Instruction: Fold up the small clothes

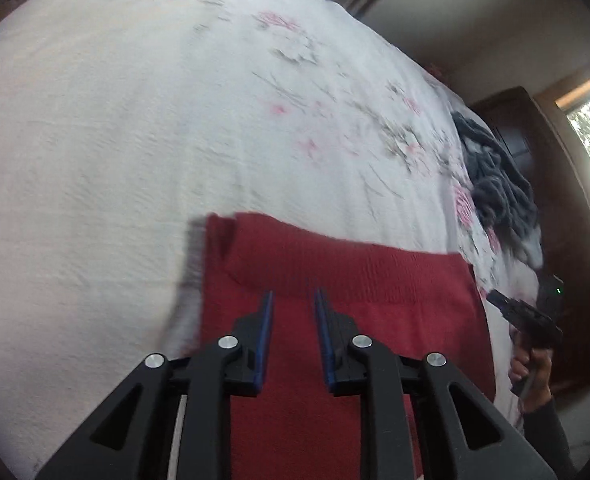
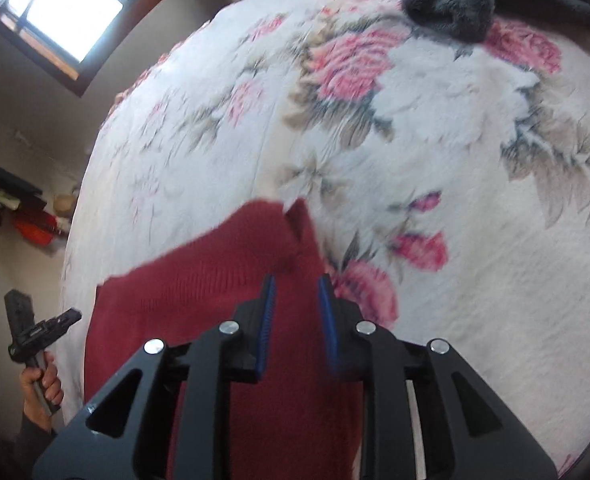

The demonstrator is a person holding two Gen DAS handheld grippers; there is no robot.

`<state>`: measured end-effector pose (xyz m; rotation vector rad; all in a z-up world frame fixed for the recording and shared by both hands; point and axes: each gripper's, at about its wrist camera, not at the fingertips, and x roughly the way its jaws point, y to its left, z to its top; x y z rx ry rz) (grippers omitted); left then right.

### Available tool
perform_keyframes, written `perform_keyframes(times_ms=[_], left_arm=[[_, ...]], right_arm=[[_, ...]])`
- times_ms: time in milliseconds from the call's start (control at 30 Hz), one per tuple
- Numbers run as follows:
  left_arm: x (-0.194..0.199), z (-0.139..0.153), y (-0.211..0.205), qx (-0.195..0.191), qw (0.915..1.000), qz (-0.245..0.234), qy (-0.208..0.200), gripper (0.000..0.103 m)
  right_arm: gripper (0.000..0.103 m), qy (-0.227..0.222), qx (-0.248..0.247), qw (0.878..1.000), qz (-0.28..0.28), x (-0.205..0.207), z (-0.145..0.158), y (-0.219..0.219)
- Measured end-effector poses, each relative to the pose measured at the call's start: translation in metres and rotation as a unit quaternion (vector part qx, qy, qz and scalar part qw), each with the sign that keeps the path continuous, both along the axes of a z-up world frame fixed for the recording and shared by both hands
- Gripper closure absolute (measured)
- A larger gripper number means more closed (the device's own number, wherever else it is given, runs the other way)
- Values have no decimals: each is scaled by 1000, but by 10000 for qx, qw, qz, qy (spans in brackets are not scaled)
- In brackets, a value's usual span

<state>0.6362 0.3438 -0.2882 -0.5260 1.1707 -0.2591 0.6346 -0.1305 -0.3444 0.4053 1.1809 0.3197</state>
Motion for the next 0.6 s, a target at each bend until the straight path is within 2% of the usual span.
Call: perform_keyframes(times_ms=[67,100,133,200,233,267,300,333,400,467,533,600], left_arm=[[3,-25,-8,357,9986,-78,385,83],[4,-36,-7,472,9975,-12,527,83],[3,-48,-1,569,9961,105,664,97],[1,-47,7,453,9962,297,685,101],[-5,-35,11,428,9965,448,558,101],[-10,-23,10,360,9977,430,392,99],[-17,-12,8,228,9988,358,239,98],[-30,2,2,-30,9998,205,39,98],[-51,13,-10,-280,9995,-103,-129,98],[-71,2,-19,-272,9993,-266,24,95],[-80,-26,-17,77,9991,-209,364,99],[-85,-37,-2,-241,9986,115,465,101]], right_arm=[[89,286,60,9994,167,0,-15,7],[94,409,-61,9990,150,0,-25,8],[99,501,-112,9986,109,0,-32,7],[103,604,-94,9981,7,1,-37,0],[103,587,-31,9982,-77,-1,-32,-3],[99,500,37,9987,-117,-6,-22,-5],[94,352,181,9992,-70,-15,-10,-5],[94,218,379,9990,2,-26,1,-5],[94,119,660,9976,152,-51,9,-3],[94,208,693,9970,267,-74,1,-1],[103,408,485,9976,276,-86,-23,-3],[103,437,622,9970,160,-87,-32,-12]])
